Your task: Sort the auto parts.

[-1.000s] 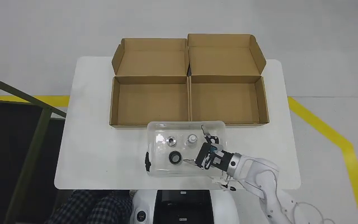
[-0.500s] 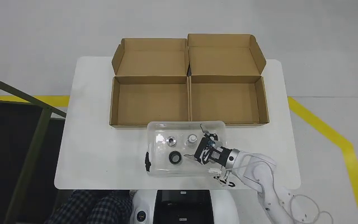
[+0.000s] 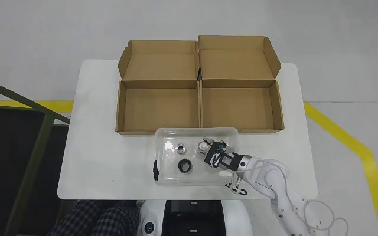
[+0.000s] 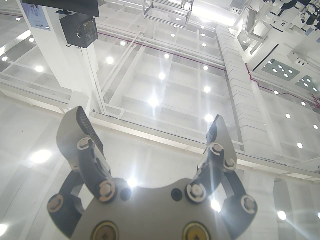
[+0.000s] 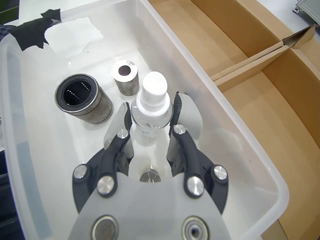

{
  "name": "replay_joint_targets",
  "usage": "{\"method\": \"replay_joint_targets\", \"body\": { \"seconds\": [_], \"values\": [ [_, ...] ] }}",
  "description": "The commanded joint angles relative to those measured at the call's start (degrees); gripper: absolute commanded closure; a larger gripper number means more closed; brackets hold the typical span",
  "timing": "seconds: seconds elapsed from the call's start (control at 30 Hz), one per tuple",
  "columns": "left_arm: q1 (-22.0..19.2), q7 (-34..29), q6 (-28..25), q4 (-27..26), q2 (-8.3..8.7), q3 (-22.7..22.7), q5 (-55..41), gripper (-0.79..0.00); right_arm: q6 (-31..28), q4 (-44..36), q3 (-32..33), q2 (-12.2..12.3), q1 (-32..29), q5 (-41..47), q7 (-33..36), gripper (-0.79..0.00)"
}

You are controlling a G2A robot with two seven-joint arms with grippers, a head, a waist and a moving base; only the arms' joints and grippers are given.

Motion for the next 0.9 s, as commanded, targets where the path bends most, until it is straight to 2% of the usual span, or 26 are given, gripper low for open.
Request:
{"method": "replay_joint_targets", "body": {
  "seconds": [0.0, 0.2, 0.33, 0.6, 0.87],
  "values": [
    [0.0, 0.0, 0.0, 0.0, 0.0, 0.0, 0.0, -0.785, -0.46, -0.76, 0.22, 0.11, -0.23, 0.28, -0.1, -0.009],
    [0.0, 0.0, 0.0, 0.0, 0.0, 0.0, 0.0, -0.785, -2.74, -5.6, 2.11, 0.79, -2.39, 0.65, -2.29, 0.0],
    [0.0, 0.0, 0.0, 0.0, 0.0, 0.0, 0.0, -0.785, -4.3, -7.99, 3.67, 1.11, -3.68, 4.16, -4.59, 0.0],
    [0.0, 0.0, 0.0, 0.0, 0.0, 0.0, 0.0, -0.785, -6.57, -11.01, 7.48, 1.52, -4.24, 17.78, -6.85, 0.0],
    [0.0, 0.0, 0.0, 0.0, 0.0, 0.0, 0.0, -0.785, -5.98, -13.02, 11.64, 1.85, -4.5, 31.15, -8.32, 0.0]
  ]
}}
